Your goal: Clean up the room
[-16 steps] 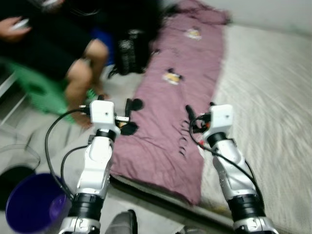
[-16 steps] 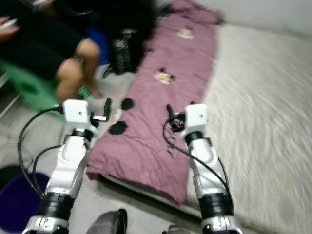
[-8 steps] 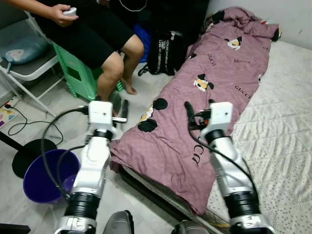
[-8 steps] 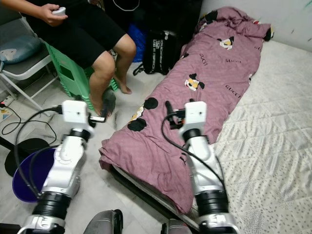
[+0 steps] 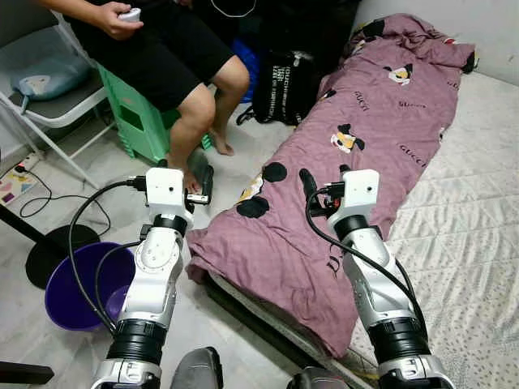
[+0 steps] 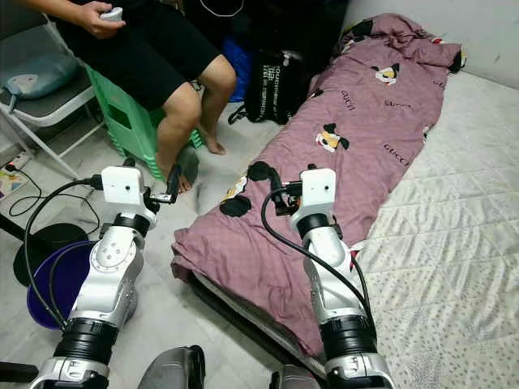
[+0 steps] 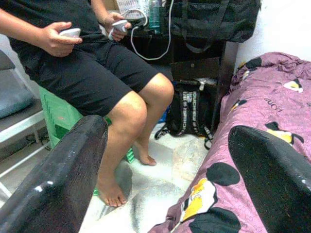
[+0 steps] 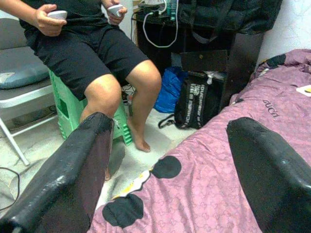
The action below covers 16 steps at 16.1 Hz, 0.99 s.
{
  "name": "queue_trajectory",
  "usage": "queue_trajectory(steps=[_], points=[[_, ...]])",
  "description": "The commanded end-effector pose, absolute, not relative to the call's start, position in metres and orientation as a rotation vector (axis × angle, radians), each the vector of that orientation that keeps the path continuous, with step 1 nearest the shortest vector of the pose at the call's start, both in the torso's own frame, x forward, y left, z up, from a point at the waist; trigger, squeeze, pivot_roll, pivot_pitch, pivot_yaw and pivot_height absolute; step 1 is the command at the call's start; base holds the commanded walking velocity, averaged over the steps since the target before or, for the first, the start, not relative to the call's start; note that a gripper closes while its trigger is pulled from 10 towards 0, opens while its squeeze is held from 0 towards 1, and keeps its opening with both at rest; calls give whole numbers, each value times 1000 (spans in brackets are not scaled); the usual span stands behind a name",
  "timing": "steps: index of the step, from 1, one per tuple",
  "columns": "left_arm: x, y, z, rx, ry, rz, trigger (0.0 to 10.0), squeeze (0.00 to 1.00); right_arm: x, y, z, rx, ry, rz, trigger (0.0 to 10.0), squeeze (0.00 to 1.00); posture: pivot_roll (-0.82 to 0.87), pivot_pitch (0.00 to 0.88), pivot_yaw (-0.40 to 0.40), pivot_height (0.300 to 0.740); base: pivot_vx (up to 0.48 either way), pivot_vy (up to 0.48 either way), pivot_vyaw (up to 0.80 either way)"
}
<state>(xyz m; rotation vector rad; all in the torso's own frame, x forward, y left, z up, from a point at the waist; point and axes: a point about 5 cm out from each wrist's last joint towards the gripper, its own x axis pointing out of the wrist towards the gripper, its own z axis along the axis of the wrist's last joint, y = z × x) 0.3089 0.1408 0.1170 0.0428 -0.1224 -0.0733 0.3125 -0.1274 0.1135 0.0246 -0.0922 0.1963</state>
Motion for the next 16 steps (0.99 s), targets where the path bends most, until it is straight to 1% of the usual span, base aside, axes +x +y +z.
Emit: queue_trajectory(steps=[1, 8, 16], points=[[310, 141, 118, 41, -127, -73, 10000, 0, 314, -129, 113, 24, -92, 190, 10000, 0, 2, 85, -9, 740, 0, 281, 0], [311, 141, 119, 43, -127, -71, 10000, 0, 315, -129, 114, 16, -94, 196, 10000, 0, 3, 75, -10, 740, 0, 0, 0], [313, 142, 120, 41, -132, -70, 10000, 0, 317, -128, 114, 17, -97, 194, 10000, 0, 3, 78, -8, 740, 0, 361, 0]])
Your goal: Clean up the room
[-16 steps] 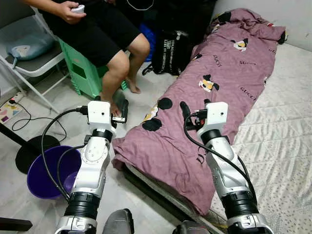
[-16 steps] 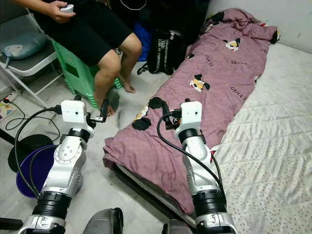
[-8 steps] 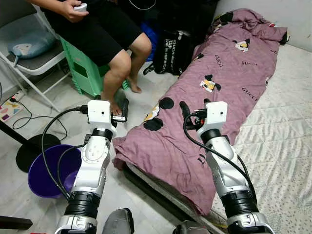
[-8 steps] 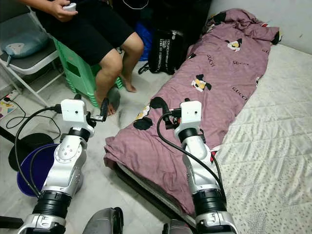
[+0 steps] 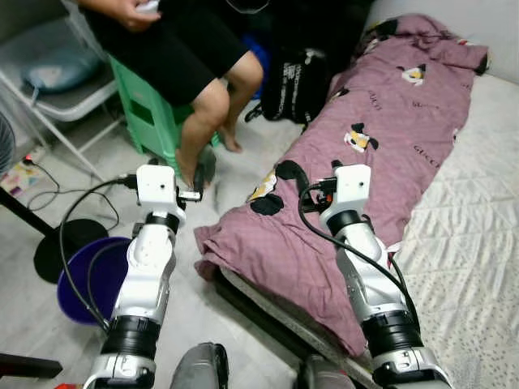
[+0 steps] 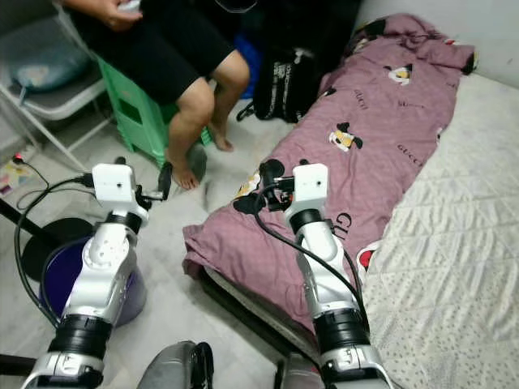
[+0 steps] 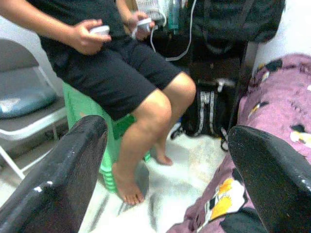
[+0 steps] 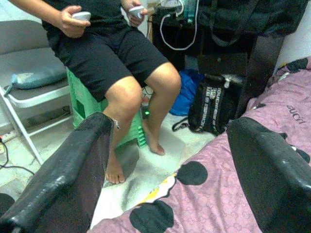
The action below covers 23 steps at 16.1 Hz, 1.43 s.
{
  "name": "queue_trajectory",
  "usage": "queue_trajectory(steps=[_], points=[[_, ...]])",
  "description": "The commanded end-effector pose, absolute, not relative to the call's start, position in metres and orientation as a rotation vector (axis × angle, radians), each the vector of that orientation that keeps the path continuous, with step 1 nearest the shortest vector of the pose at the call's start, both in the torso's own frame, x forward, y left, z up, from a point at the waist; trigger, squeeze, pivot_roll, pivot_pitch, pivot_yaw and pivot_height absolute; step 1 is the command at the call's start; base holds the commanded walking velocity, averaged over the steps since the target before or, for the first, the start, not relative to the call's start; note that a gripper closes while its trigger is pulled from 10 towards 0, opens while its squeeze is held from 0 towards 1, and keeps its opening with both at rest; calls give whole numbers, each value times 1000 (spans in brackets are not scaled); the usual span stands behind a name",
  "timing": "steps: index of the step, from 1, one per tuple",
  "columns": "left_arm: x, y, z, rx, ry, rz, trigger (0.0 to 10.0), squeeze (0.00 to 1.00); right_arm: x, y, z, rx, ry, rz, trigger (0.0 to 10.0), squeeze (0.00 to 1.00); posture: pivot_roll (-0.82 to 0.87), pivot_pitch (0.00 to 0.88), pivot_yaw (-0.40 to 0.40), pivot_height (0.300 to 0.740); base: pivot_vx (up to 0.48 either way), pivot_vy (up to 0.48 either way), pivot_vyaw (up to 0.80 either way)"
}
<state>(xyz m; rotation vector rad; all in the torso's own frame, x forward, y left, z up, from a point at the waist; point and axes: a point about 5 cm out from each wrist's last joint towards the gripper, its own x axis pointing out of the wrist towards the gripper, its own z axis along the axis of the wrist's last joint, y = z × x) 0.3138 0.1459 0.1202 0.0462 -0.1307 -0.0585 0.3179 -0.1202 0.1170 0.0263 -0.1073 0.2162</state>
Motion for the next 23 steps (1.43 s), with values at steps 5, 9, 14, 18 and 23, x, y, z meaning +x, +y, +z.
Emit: queue_trajectory(steps=[5, 9, 14, 18, 23], points=[[314, 142, 120, 39, -130, -70, 10000, 0, 318, -128, 115, 18, -101, 188, 10000, 0, 3, 78, -7, 740, 0, 436, 0], [314, 142, 120, 39, -133, -68, 10000, 0, 318, -128, 115, 19, -102, 186, 10000, 0, 3, 81, -8, 740, 0, 480, 0], [313, 141, 123, 41, -153, -74, 10000, 0, 319, -129, 115, 16, -102, 186, 10000, 0, 1, 82, -9, 740, 0, 170, 0], [314, 139, 123, 38, -154, -86, 10000, 0, 319, -128, 115, 5, -105, 189, 10000, 0, -1, 81, -9, 740, 0, 0, 0], [314, 138, 123, 35, -158, -96, 10000, 0, 320, -128, 115, -9, -109, 192, 10000, 0, -3, 81, -10, 740, 0, 0, 580]])
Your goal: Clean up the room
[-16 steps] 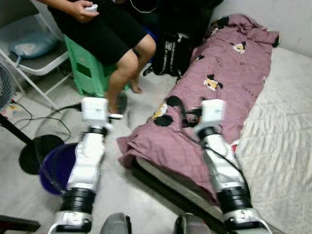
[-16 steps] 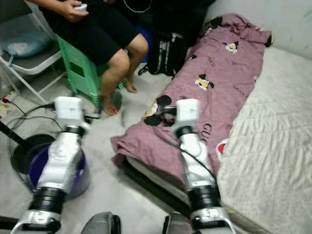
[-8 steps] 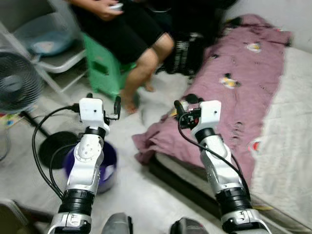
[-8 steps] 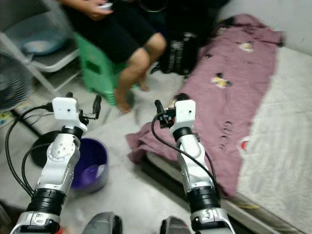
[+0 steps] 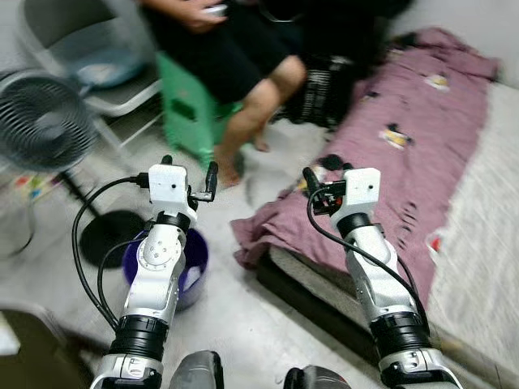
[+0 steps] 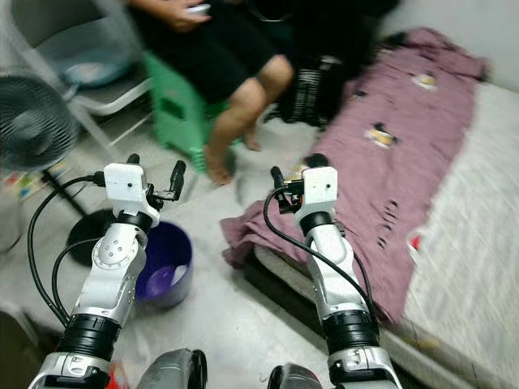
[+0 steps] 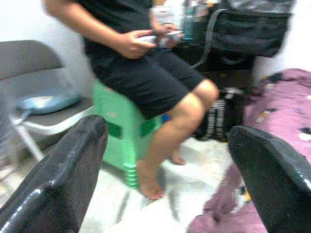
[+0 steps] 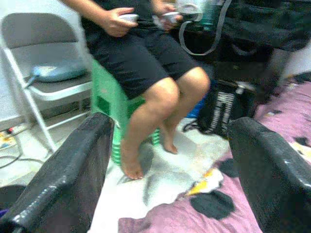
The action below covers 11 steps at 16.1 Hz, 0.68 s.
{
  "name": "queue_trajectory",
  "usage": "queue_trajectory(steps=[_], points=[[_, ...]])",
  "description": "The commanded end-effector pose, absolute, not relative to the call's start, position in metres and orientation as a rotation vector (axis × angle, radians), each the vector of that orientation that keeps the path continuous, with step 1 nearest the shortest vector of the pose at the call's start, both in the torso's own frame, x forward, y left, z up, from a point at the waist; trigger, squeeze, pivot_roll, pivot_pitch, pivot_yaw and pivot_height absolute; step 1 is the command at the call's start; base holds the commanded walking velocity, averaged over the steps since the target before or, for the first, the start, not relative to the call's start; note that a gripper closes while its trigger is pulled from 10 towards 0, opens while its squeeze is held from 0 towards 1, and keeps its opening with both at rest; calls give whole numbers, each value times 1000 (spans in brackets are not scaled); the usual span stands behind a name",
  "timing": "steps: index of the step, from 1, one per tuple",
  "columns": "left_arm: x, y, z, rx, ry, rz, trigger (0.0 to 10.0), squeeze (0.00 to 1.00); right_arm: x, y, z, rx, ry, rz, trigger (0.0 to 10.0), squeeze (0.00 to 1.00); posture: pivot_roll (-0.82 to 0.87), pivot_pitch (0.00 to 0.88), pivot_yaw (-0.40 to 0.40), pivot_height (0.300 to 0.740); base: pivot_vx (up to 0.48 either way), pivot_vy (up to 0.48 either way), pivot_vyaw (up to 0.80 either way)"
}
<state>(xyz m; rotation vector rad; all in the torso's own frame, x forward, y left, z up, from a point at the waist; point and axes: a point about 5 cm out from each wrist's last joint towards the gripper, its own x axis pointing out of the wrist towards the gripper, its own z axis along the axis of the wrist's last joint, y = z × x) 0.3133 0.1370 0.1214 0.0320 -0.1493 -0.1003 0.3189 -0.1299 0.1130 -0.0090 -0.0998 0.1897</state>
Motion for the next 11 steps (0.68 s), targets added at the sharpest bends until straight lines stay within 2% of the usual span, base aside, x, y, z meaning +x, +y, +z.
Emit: queue_trajectory(steps=[1, 11], points=[[314, 138, 124, 36, -157, -99, 10000, 0, 320, -128, 115, -9, -109, 192, 10000, 0, -3, 81, -10, 740, 0, 0, 800], [313, 134, 125, 13, -169, -135, 10000, 0, 321, -128, 115, -15, -110, 195, 10000, 0, -1, 72, -13, 740, 0, 0, 800]])
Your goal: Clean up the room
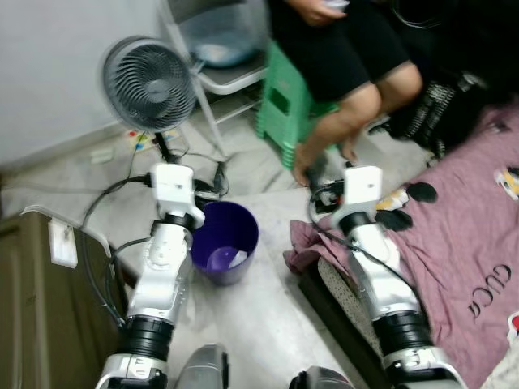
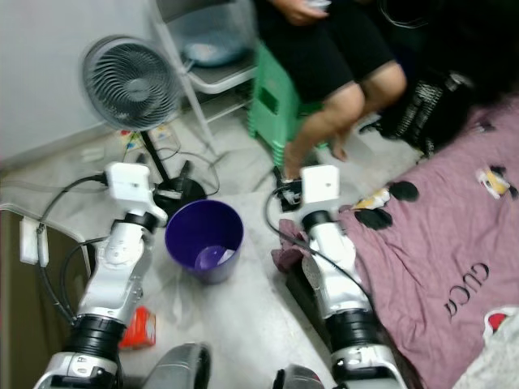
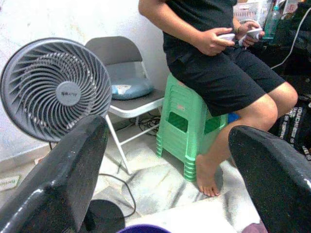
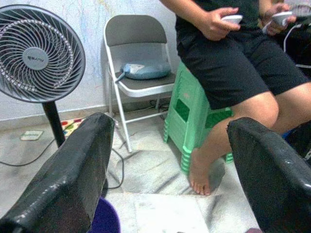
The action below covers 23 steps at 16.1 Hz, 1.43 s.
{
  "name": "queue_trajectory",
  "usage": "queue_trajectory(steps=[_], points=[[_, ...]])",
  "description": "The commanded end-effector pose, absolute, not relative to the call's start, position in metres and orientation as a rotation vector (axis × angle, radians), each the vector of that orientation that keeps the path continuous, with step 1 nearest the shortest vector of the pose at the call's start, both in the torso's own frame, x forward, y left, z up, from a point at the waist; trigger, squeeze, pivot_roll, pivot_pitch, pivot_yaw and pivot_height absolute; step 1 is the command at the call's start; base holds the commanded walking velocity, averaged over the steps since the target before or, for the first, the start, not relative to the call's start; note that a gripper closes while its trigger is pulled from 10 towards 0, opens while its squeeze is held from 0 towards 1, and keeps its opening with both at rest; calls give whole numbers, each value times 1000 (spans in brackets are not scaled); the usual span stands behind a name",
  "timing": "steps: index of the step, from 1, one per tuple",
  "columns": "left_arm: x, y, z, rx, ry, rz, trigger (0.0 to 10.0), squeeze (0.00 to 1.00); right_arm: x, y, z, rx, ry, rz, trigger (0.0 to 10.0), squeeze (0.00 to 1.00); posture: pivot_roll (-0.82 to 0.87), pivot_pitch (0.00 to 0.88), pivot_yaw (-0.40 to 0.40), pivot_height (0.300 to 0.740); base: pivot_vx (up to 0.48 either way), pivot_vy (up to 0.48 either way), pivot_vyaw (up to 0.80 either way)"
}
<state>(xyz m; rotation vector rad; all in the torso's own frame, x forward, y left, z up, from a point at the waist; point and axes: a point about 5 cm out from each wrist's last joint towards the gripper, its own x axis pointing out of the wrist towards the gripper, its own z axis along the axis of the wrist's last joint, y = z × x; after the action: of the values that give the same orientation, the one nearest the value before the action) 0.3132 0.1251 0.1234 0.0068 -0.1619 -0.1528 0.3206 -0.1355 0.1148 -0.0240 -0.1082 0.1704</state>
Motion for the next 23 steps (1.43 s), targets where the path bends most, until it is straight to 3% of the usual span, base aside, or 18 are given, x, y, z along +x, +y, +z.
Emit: queue_trajectory(steps=[1, 5, 18, 23], points=[[313, 133, 126, 12, -173, -145, 10000, 0, 321, -127, 115, -13, -111, 196, 10000, 0, -1, 72, -13, 740, 0, 0, 0], [312, 130, 128, 11, -196, -173, 10000, 0, 321, -127, 115, -10, -111, 198, 10000, 0, 0, 69, -12, 740, 68, 0, 0], [313, 131, 129, 11, -203, -185, 10000, 0, 323, -128, 116, 18, -118, 189, 10000, 0, 3, 68, -8, 740, 408, 0, 0], [314, 135, 129, 19, -196, -151, 10000, 0, 324, -127, 115, 27, -117, 190, 10000, 0, 8, 68, -7, 740, 0, 0, 0]])
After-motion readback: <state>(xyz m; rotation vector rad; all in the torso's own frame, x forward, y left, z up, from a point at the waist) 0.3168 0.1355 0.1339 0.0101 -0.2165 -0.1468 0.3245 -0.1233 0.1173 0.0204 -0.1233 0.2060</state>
